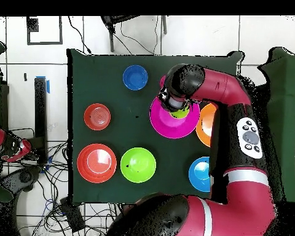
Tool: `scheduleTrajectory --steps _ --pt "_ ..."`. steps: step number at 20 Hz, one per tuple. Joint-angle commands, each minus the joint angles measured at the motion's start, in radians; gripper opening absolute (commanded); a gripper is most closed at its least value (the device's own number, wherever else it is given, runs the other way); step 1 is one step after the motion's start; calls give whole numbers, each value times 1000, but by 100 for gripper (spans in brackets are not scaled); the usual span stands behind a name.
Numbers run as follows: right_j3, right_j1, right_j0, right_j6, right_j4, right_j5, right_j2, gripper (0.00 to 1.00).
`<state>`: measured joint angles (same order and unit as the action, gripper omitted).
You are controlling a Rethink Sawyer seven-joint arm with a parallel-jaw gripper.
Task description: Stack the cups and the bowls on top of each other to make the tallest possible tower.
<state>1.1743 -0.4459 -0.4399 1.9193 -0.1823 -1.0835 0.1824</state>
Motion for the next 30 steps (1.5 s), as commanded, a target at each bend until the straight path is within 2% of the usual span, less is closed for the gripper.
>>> scheduleTrajectory --steps 1,9,19,30 --pt "103 43 -1 -5 26 -11 58 0" --pt "128 40 -1 -10 26 18 45 0" --pt "76 89 -1 -27 -22 32 22 0" --pt "58 120 -6 -34 -34 94 31 0"
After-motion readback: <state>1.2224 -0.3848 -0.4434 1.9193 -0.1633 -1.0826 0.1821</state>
